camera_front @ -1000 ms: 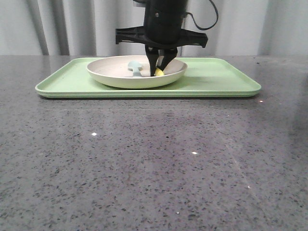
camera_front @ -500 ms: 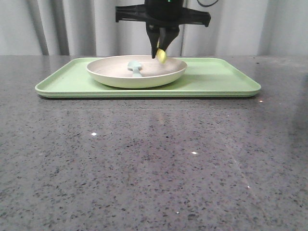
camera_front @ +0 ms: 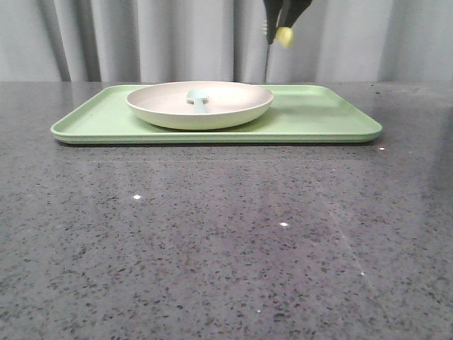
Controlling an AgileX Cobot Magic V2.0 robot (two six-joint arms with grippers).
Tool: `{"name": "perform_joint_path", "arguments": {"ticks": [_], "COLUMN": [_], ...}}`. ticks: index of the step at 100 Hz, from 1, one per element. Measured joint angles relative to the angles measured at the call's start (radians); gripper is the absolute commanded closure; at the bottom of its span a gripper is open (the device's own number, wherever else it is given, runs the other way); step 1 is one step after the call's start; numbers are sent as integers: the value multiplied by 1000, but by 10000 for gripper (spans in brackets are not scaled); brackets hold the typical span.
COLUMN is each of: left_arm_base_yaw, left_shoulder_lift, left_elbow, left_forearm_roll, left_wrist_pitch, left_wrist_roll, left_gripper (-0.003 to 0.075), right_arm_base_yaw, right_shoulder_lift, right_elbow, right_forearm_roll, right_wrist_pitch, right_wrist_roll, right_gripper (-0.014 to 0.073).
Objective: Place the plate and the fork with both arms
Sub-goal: 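Close the right gripper on the fork handle and lift it, then carry the fork beside the plate and lower it onto the tray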
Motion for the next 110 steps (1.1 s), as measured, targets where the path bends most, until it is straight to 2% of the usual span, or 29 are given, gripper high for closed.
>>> {"name": "perform_joint_path", "arguments": {"ticks": [34,59,110], "left_arm_base_yaw": [0,0,0], "left_shoulder_lift": [0,0,0], "left_elbow": [0,0,0], "left_forearm_roll": [0,0,0], "left_wrist_pitch": [0,0,0], "left_wrist_roll": [0,0,0], "left_gripper": [333,333,333], "right_arm_base_yaw": [-60,-60,-60], "right_shoulder_lift": [-21,-25,-111], "right_elbow": [7,104,412], "right_forearm_roll": [-8,-8,50], "right_wrist_pitch": [16,12,-200], "right_wrist_roll": [-51,-55,-55], "right_gripper": [708,708,708]}}
